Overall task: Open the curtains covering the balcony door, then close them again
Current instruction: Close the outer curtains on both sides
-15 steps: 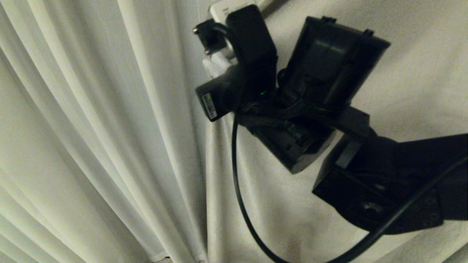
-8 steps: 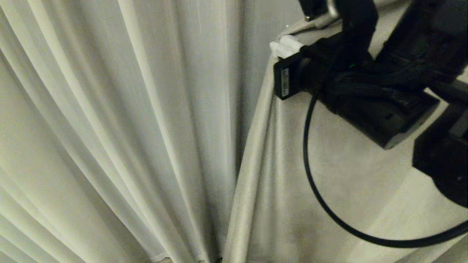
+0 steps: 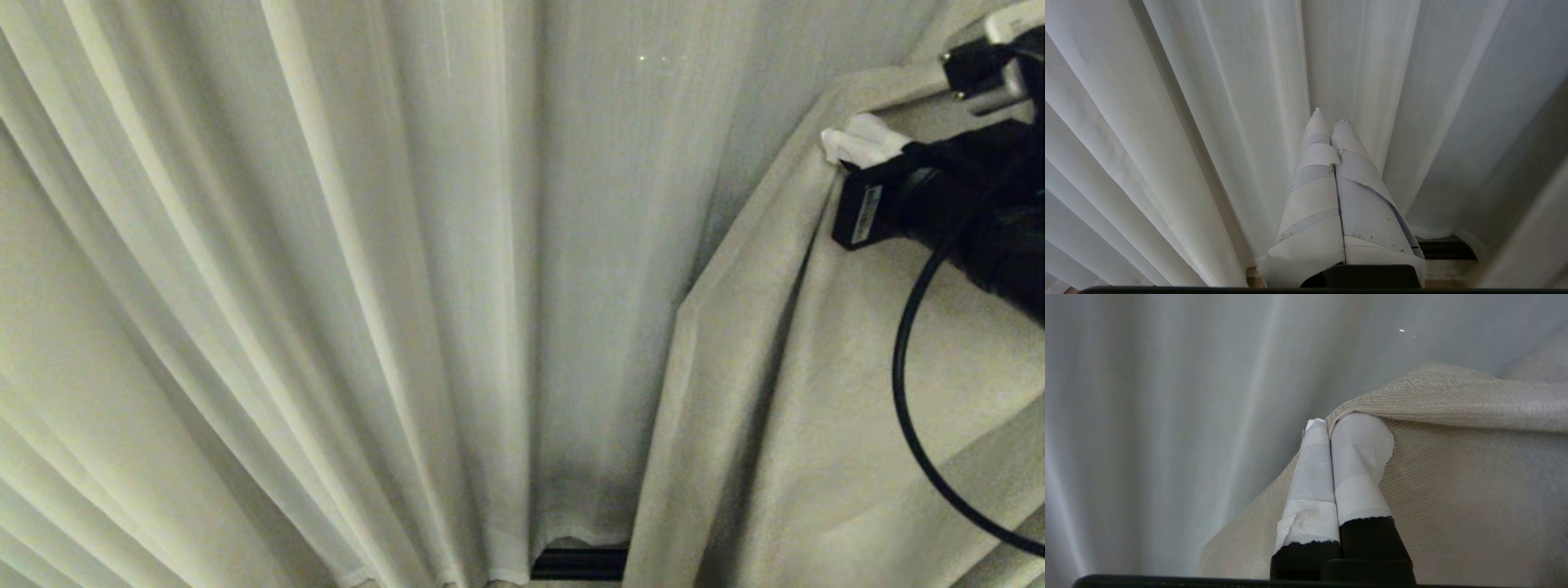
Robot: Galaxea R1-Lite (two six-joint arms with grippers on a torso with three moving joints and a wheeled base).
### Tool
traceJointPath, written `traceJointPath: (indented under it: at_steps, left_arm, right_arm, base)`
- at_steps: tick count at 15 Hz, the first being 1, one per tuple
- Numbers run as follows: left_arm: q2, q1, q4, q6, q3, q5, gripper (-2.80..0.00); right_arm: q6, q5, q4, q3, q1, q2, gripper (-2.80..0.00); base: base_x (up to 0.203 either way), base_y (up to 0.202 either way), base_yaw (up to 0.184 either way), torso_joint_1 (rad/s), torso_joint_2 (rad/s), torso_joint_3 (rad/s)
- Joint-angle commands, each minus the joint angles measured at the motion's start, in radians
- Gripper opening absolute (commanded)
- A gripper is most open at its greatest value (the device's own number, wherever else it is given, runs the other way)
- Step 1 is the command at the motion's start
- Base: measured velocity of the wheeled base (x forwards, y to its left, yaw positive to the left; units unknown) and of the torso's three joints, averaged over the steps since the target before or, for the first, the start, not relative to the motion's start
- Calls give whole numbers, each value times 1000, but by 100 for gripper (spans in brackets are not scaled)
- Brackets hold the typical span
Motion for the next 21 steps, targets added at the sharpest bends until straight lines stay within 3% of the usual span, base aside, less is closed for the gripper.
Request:
traceJointPath:
  at_steps: [1,4,5,12,17,19,21]
  left_arm:
    - [0,0,0,0,0,1,-280]
    - [0,0,0,0,0,1,-280]
    - [1,0,0,0,0,1,-280]
    - [1,0,0,0,0,1,-280]
    - [0,0,0,0,0,1,-280]
    - [0,1,0,0,0,1,-280]
    - [0,1,0,0,0,1,-280]
  right_arm:
    - [-2,-2,-4,20,-9,-48,-280]
    - [-2,-2,-1,17,-11,-54,-280]
    - [-2,-2,9,17,-11,-56,0]
    - [5,-2,14,36,-11,-80,0]
    - [6,-2,63,239,-12,-286,0]
    - [9,-1,127,317,-35,-413,0]
    - [35,6,239,383,-127,-528,0]
  base:
    - [0,0,0,0,0,0]
    - [0,0,0,0,0,0]
    - [0,0,0,0,0,0]
    - [0,0,0,0,0,0]
    - [0,0,0,0,0,0]
    - [0,0,0,0,0,0]
    - [0,0,0,0,0,0]
